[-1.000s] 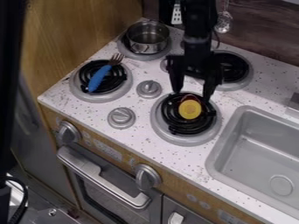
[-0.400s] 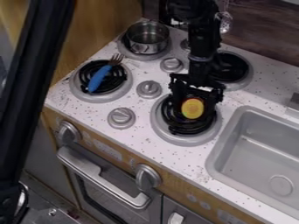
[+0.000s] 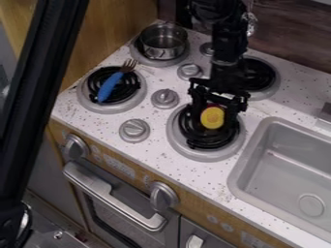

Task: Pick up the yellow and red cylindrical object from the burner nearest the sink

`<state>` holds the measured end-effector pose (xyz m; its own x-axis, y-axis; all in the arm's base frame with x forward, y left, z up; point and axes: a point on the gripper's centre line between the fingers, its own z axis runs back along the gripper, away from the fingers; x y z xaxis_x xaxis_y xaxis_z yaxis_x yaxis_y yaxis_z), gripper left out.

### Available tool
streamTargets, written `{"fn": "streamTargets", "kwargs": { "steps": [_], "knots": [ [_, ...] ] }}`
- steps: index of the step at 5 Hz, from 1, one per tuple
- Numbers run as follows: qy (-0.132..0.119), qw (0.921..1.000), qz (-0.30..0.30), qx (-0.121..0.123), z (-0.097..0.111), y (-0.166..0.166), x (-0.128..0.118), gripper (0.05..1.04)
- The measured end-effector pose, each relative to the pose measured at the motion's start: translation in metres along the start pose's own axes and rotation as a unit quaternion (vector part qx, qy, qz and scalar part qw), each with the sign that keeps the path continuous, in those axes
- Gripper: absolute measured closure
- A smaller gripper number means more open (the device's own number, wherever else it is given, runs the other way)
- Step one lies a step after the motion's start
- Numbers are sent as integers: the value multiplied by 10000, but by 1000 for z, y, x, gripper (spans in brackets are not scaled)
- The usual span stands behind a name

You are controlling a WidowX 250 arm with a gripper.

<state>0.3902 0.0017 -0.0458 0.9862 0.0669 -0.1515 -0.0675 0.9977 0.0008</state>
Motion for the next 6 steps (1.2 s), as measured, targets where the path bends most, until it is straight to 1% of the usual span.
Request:
{"fn": "streamTargets", "kwargs": {
  "steps": [1,2,3,4,5,6],
  "knots": [
    [-388,9989,-214,139,17,8,23,232],
    [-561,9978,-290,205,18,21,47,232],
    [-371,9991,-129,162,6,43,56,232],
    [-261,9996,49,-12,-3,58,60,233],
    [-217,9996,179,-64,-6,71,58,174],
    [-256,9995,174,-68,-9,70,52,83]
  ]
}}
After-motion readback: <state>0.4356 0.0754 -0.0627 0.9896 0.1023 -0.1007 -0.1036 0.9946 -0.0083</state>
